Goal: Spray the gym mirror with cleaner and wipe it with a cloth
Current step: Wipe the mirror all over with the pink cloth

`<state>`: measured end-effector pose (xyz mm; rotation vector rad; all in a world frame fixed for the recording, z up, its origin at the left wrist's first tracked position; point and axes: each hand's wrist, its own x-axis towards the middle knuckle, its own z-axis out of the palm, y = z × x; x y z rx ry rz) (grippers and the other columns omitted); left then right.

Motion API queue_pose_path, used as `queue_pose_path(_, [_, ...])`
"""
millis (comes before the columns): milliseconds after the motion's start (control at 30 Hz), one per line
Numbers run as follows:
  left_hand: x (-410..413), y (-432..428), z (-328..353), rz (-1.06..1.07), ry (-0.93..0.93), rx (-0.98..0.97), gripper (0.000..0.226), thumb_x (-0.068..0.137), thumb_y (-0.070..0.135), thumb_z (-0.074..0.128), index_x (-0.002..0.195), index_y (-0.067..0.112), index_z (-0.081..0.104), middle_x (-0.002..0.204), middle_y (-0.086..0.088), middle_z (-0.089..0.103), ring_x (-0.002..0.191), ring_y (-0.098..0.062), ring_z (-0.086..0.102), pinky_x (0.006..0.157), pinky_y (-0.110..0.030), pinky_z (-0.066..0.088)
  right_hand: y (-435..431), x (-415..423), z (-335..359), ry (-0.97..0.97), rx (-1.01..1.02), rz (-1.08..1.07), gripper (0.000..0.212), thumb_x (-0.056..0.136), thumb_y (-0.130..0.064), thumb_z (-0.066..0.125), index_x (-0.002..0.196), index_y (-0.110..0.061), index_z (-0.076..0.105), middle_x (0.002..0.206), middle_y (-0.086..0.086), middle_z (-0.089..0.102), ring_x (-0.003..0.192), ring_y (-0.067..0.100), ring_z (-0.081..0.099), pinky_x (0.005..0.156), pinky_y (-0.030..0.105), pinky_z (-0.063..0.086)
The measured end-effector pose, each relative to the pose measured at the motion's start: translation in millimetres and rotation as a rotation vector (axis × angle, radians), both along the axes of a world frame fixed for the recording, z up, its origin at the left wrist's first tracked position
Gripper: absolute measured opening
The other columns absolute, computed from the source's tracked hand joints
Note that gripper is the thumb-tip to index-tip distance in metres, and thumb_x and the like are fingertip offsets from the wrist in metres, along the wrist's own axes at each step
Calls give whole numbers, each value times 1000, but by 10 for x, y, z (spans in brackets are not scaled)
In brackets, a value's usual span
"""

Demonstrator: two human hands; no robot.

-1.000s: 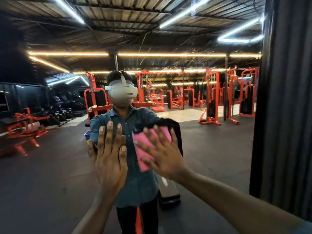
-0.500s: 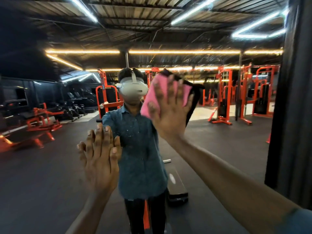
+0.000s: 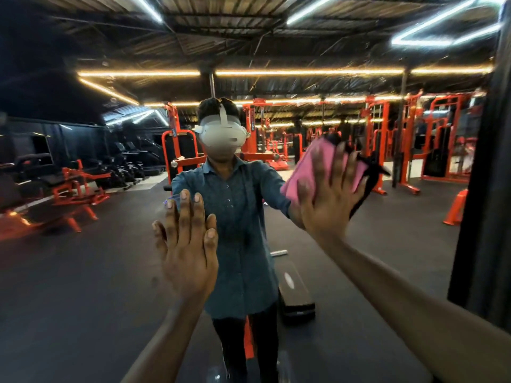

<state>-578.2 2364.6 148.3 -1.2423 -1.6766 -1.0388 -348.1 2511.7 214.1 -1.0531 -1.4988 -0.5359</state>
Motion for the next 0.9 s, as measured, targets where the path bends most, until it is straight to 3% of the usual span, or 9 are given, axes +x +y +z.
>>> queue_pose_path(100, [-34,-13,-7,-22,5,4,62,107,33,28,167,20,18,175,-2,12,162,-24,4,128,-56,11,-63,-307,677,154,-5,-54,68,105,-64,25,165,-31,21,173,13,13,159,38,9,122,66,10])
queue_pose_path(233, [-33,-56,17,-87,-10,40,59,108,35,23,165,20,26,174,0,16,161,-20,8,129,-53,12,-390,-815,787,-18,60,23,71,103,-63,33,164,-27,26,172,16,13,159,39,9,122,69,5])
queue_pose_path(400, [-144,-137,53,-175,-68,147,59,107,34,24,162,15,33,171,-2,26,160,-18,17,129,-46,11,-713,-1030,-507,-364,48,261,67,105,-53,45,164,-36,19,175,6,-3,161,33,-4,123,62,-11])
queue_pose_path(467, [-252,-191,58,-139,-84,177,59,108,36,24,162,16,33,171,-3,25,160,-18,14,129,-51,10,-686,-942,-1088,-425,15,286,63,104,-57,42,163,-43,22,175,-2,-1,161,29,-2,123,55,-3])
queue_pose_path(533, [-400,-244,63,-121,-80,184,59,108,36,25,162,15,33,171,-5,25,160,-24,16,128,-58,11,-579,-729,-1456,-373,-41,228,64,102,-63,38,161,-48,20,175,-5,4,161,27,3,121,54,9])
queue_pose_path(567, [-474,-266,62,-119,-71,184,59,108,35,25,162,15,34,171,-6,25,160,-26,16,127,-60,11,-518,-585,-1519,-311,-78,195,65,101,-65,36,162,-48,19,175,-3,5,161,29,5,122,57,7])
queue_pose_path(667, [-651,-279,40,-100,-30,174,58,107,31,28,162,15,33,172,-4,23,160,-27,16,125,-65,10,-341,-275,-1193,-34,-179,62,68,104,-64,22,165,-36,14,174,9,3,160,36,2,122,70,6])
queue_pose_path(767, [-675,-217,4,-45,-12,183,59,106,31,30,163,17,31,172,-2,22,161,-26,14,126,-63,8,-246,-341,-327,223,-135,-13,74,104,-67,12,165,-26,23,172,17,12,159,41,9,120,71,14])
queue_pose_path(900, [-680,-157,-25,1,5,177,61,106,30,36,165,18,26,173,-4,21,161,-26,12,128,-58,3,-429,-936,560,156,-18,5,75,101,-69,20,164,-28,25,173,15,11,159,40,6,121,70,9])
